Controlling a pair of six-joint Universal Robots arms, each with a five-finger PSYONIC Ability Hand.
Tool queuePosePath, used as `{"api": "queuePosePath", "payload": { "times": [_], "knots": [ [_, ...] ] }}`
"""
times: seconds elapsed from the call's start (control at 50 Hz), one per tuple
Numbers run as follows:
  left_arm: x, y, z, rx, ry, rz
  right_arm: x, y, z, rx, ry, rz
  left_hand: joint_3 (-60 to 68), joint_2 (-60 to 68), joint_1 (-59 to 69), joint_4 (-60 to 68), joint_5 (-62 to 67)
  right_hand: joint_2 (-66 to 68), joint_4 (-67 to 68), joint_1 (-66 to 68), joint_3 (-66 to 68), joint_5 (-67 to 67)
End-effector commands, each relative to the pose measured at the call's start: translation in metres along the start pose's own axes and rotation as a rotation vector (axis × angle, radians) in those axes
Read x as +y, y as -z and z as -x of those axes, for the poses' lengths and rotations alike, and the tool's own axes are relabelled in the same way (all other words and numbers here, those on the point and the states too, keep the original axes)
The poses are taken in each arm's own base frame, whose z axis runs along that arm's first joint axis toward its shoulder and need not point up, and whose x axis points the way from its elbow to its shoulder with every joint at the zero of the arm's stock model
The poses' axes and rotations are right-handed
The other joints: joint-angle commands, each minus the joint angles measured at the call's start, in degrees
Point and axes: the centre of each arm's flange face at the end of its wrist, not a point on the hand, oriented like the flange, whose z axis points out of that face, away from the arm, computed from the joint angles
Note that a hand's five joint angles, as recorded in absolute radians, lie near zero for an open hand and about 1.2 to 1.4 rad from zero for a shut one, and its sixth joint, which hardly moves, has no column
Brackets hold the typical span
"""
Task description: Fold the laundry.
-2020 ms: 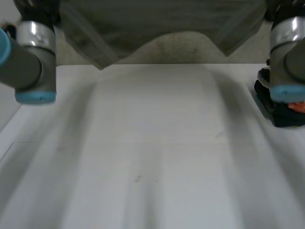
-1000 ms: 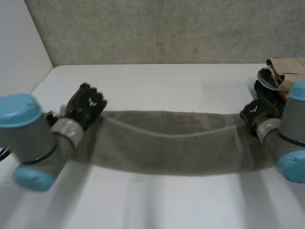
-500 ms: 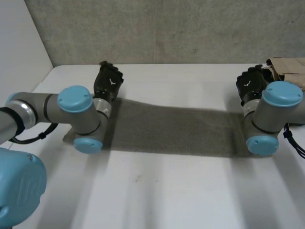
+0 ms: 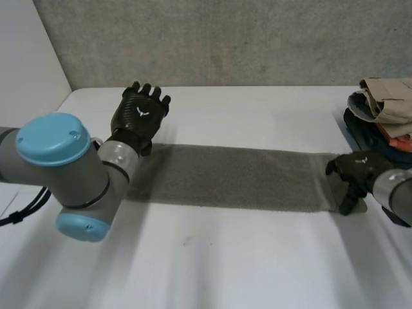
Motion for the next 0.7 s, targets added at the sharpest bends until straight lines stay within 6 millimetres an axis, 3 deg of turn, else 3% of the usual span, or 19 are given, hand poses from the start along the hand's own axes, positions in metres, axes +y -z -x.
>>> {"api": "queuePosePath", "payload": {
  "times": [0.02,0.22,0.24,0.28,0.4,0.54,0.6,0.7],
  "knots": [
    [0.007,0.013,-0.007,0.050,0.110,0.022,0.023,-0.007,-0.006,0.023,-0.010,-0.039,-1.41,-1.21,-0.33,-1.04,-2.19,10.96,8.76,8.74,8.96,8.35],
    [0.013,0.015,-0.009,0.056,0.115,0.038,0.033,-0.021,-0.004,0.039,-0.004,-0.061,-1.41,-1.21,-0.33,-1.04,-2.19,19.01,16.81,16.79,17.01,16.40],
    [0.013,0.015,-0.009,0.056,0.115,0.038,0.034,-0.022,-0.004,0.042,-0.002,-0.061,-1.41,-1.21,-0.33,-1.04,-2.19,25.70,23.50,23.48,23.70,23.08],
    [0.013,0.015,-0.009,0.056,0.115,0.038,0.034,-0.025,-0.009,0.072,-0.004,-0.075,-1.41,-1.21,-0.33,-1.04,-2.19,56.67,54.47,54.45,54.67,54.06],
    [0.005,0.017,-0.004,0.039,0.115,0.020,0.032,-0.017,-0.040,0.250,-0.008,-0.095,-1.41,-1.21,-0.33,-1.04,-2.19,56.82,54.63,54.60,54.82,54.21],
    [-0.003,0.023,0.006,0.023,0.116,0.003,0.042,-0.008,-0.097,0.369,0.041,-0.044,-1.75,-1.55,-0.67,-1.38,-2.53,56.82,54.63,54.60,54.82,54.21],
    [-0.004,0.025,0.011,0.007,0.117,0.004,0.040,-0.007,-0.110,0.407,0.124,-0.025,-1.75,-1.55,-0.67,-1.38,-2.53,56.82,54.63,54.60,54.82,54.21],
    [-0.005,0.031,0.020,-0.010,0.117,0.006,0.027,-0.008,-0.116,0.429,0.224,-0.056,-1.91,-1.72,-0.83,-1.54,-2.69,56.82,54.63,54.60,54.82,54.21]
  ]
}}
